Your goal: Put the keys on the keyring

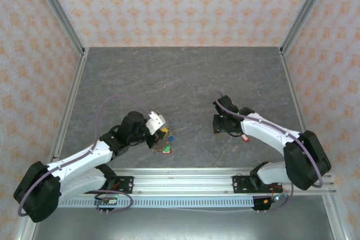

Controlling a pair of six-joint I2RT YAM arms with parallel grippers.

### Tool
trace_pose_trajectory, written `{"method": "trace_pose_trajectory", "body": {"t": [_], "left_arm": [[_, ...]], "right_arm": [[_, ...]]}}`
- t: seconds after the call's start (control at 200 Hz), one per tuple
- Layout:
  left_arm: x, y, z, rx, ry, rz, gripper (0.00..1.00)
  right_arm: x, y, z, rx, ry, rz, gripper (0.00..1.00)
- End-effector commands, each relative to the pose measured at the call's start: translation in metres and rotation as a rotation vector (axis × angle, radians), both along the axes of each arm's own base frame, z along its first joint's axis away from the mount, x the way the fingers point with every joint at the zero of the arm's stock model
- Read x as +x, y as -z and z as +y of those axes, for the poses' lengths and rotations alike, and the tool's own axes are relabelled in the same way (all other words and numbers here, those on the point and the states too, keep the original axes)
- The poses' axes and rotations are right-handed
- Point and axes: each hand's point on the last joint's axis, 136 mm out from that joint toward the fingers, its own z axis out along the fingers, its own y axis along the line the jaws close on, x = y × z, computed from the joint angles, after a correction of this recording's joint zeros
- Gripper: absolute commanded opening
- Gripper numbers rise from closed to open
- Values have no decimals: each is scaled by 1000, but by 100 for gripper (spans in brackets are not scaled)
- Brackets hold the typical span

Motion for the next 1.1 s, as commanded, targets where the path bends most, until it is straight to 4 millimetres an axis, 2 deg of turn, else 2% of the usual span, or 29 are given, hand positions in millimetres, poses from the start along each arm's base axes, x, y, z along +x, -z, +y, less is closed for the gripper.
{"method": "trace_pose_trajectory", "body": {"t": [0.0, 0.055, 0.27, 0.551, 0.666, 0.916, 1.096], "left_arm": [[-4, -18, -8, -47, 57, -60, 0], [-5, -21, -10, -62, 65, -65, 0], [-6, -23, -11, -73, 71, -71, 0], [-6, -23, -10, -72, 70, -73, 0], [-7, -23, -9, -73, 67, -73, 0], [-7, -23, -9, -76, 65, -75, 0], [-7, -23, -10, -78, 65, -73, 0]], "right_arm": [[-4, 13, -17, -33, 28, 59, 27], [-3, 17, -16, -24, 13, 80, 27], [-4, 23, 12, 81, -60, 134, 25], [-9, 38, 17, 76, -63, 194, 21], [-11, 37, 19, 82, -70, 196, 17], [-8, 24, 27, 130, -72, 155, 20], [-10, 29, 30, 136, -76, 173, 21]]}}
